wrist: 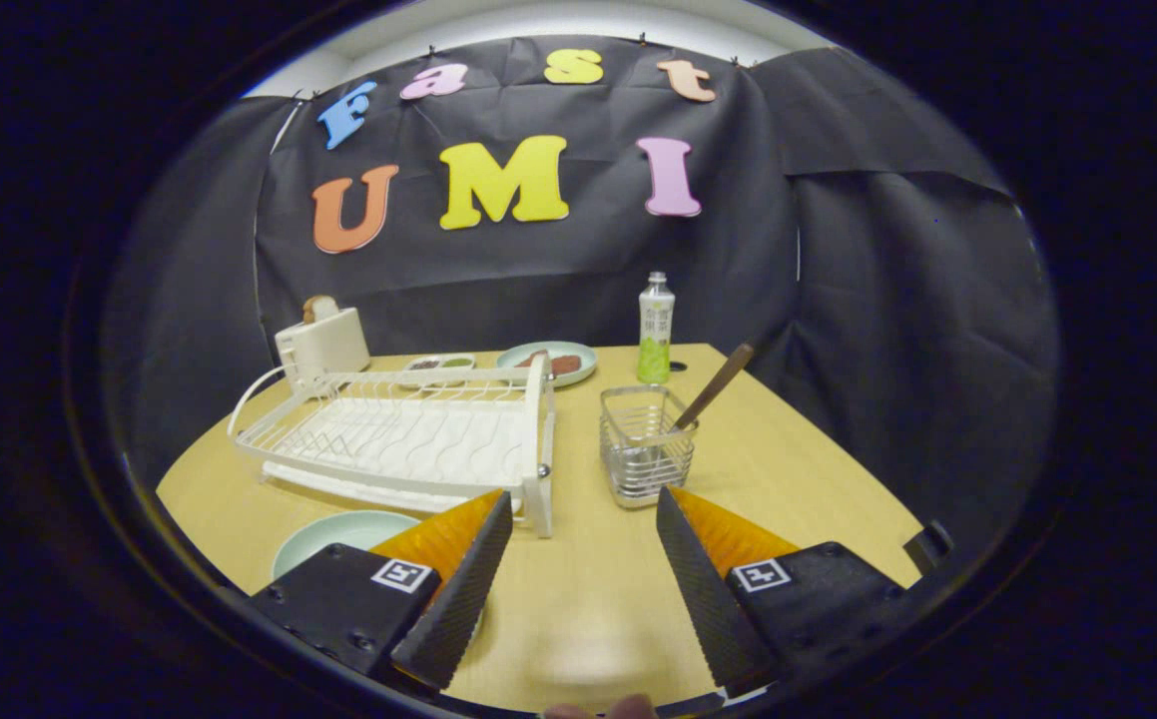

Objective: Take the plate from the dish rack, then take the spoon from the basket and place it into the plate.

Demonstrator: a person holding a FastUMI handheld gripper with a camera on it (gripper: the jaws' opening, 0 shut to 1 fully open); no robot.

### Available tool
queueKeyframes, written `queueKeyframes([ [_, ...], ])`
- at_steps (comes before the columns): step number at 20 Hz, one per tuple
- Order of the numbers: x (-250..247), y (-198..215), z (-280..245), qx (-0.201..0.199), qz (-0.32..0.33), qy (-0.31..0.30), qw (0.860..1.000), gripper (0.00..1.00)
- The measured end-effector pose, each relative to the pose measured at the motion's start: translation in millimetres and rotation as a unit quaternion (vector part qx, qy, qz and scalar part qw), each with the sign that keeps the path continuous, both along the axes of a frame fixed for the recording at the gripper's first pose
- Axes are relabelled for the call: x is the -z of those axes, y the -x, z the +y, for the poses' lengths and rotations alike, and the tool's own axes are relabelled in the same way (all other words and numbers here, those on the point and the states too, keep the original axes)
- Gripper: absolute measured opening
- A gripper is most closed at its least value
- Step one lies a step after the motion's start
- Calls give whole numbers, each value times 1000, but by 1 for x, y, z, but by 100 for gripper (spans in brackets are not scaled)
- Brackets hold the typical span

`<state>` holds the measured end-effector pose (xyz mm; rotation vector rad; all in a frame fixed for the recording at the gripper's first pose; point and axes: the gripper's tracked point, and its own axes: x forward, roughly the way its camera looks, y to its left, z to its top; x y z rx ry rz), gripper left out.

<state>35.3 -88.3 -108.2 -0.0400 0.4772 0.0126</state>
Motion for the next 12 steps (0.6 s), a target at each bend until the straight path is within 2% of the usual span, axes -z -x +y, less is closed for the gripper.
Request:
queueKeyframes([
  [2, -5, -5, -14, 8, -17, 1, 1000, 100],
  [7, -14, -40, -49, 29, -65, -6, 997, 100],
  [12, -3, -90, -71, 35, -67, -26, 997, 100],
])
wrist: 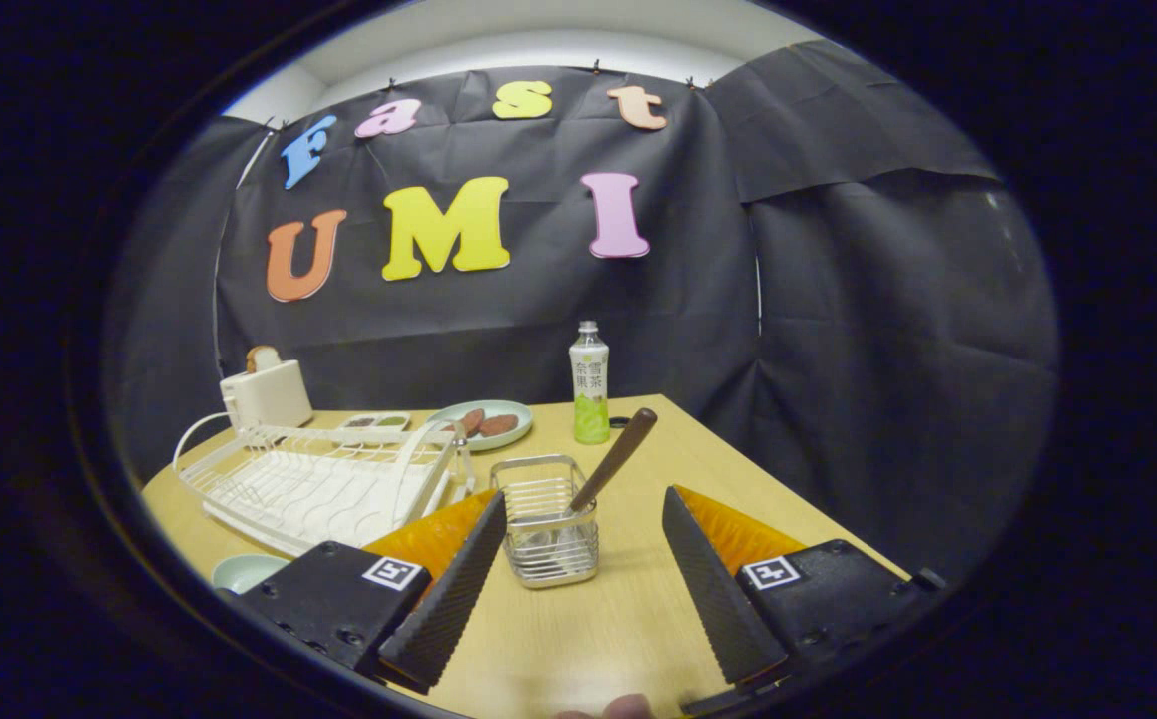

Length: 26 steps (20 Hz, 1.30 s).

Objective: Take the plate from the dish rack, then take the spoon from the basket and place it into the plate.

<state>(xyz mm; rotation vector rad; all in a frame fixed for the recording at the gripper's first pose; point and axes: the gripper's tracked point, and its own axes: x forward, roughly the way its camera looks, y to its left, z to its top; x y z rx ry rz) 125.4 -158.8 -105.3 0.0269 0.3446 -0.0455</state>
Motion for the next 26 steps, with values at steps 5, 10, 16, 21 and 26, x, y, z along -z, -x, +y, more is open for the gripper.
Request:
queueKeyframes([
  [5, 4, -40, -14, -1, 5, -12, 1000, 100],
  [10, 0, -57, -6, -21, 3, -11, 1000, 88],
  [16, -13, -62, 2, -29, -3, -9, 1000, 52],
  [21, -21, -61, 16, -46, -1, -23, 999, 25],
  [26, -39, -58, 24, -50, -16, 1, 999, 14],
])
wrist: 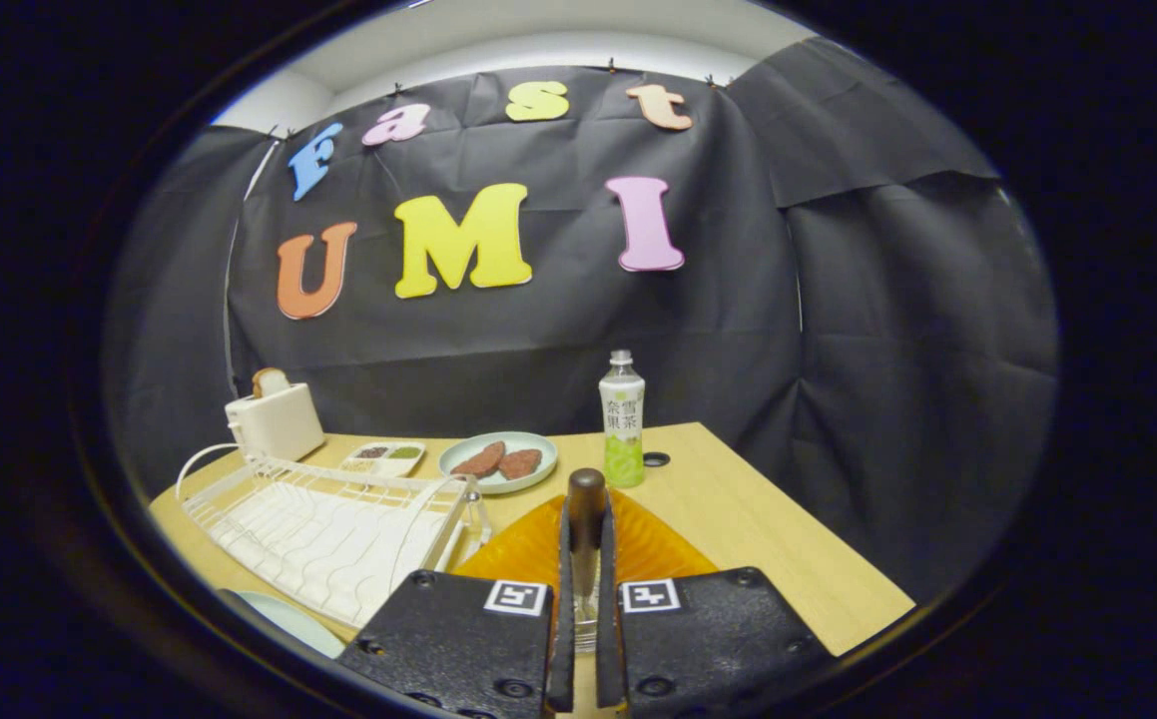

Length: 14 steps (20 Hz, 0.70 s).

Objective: Take the plate from the dish rack, then take the spoon from the basket and place it into the plate.

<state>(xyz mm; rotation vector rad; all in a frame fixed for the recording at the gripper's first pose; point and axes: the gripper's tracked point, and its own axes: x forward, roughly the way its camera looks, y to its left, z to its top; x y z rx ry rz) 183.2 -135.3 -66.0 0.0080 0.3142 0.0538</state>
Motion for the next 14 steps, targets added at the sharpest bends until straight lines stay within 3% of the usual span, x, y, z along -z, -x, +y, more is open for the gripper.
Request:
queueKeyframes([
  [8, -70, 17, 4, 3, -65, 16, 998, 13],
  [14, -123, 57, 45, -39, -115, 24, 992, 13],
])
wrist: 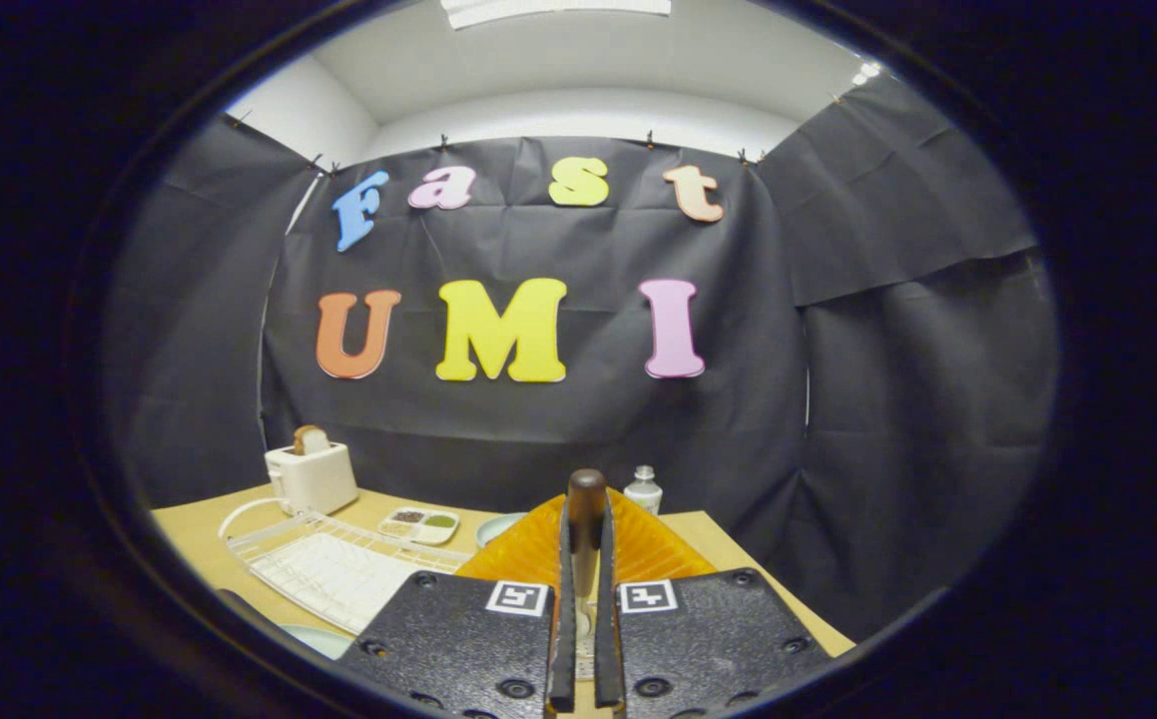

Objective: Take the plate from the dish rack, then take the spoon from the basket and place it into the plate.

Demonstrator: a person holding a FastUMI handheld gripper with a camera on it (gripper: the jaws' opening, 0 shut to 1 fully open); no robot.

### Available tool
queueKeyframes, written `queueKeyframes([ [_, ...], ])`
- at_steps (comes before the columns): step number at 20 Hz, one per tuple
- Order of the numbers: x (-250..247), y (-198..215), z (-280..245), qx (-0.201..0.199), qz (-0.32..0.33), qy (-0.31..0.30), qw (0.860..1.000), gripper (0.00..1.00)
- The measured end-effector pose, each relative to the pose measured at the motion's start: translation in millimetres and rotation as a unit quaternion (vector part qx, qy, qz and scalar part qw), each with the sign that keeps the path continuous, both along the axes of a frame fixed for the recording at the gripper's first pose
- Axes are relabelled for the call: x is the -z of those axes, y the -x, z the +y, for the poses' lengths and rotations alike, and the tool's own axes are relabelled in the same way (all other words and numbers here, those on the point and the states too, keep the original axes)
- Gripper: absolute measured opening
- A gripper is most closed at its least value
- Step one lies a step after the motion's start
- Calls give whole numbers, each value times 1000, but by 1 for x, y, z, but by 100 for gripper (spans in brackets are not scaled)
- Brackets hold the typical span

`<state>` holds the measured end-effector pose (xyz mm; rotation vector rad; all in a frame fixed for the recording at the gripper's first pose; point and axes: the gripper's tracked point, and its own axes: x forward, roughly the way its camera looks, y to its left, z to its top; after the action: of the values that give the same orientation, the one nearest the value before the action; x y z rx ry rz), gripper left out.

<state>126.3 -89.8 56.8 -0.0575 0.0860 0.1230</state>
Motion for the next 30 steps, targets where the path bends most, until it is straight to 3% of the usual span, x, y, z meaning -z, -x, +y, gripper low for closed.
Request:
queueKeyframes([
  [6, 14, 47, 55, -56, 16, -8, 998, 13],
  [16, 93, 108, 134, -119, 94, -42, 987, 12],
  [19, 123, 122, 150, -131, 122, -54, 982, 13],
  [30, 148, 131, 172, -146, 145, -56, 977, 16],
])
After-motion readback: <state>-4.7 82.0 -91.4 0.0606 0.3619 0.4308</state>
